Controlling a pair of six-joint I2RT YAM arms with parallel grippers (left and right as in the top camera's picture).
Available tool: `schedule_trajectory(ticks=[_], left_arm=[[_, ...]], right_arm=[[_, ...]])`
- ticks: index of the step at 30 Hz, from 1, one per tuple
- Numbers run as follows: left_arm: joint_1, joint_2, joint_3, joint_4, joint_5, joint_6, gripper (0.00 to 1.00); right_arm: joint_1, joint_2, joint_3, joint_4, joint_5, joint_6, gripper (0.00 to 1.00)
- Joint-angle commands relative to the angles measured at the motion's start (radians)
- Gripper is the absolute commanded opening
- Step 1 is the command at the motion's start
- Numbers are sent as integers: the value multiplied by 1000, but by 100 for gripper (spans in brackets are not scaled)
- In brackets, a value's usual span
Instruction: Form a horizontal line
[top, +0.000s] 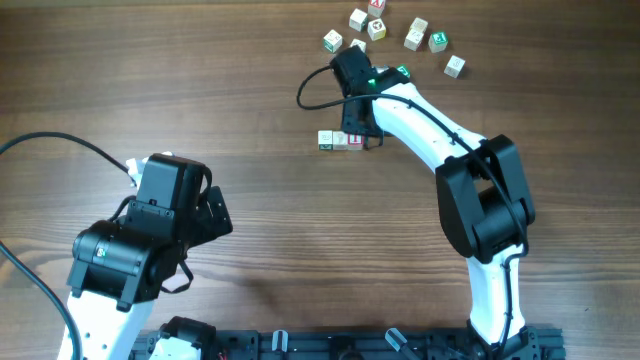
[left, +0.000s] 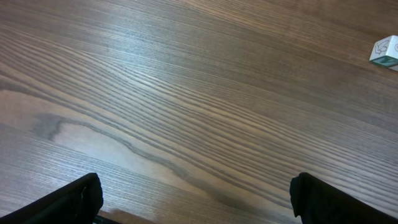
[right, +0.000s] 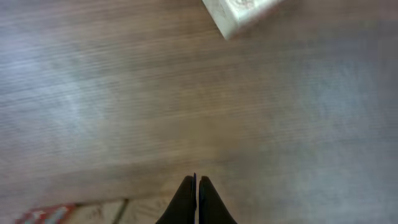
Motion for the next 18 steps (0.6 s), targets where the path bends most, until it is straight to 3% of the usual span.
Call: schedule_trajectory(ticks=[1, 5, 10, 18], left_arm=[[8, -5, -4, 2, 3, -14, 100], [8, -5, -4, 2, 3, -14, 100], [8, -5, -4, 2, 3, -14, 100], [8, -5, -4, 2, 3, -14, 100]], right_arm=[[5, -14, 22, -31, -36, 34, 5], [6, -14, 22, -33, -152, -16, 4], [3, -14, 22, -33, -146, -16, 5], [3, -14, 24, -34, 58, -14, 4]])
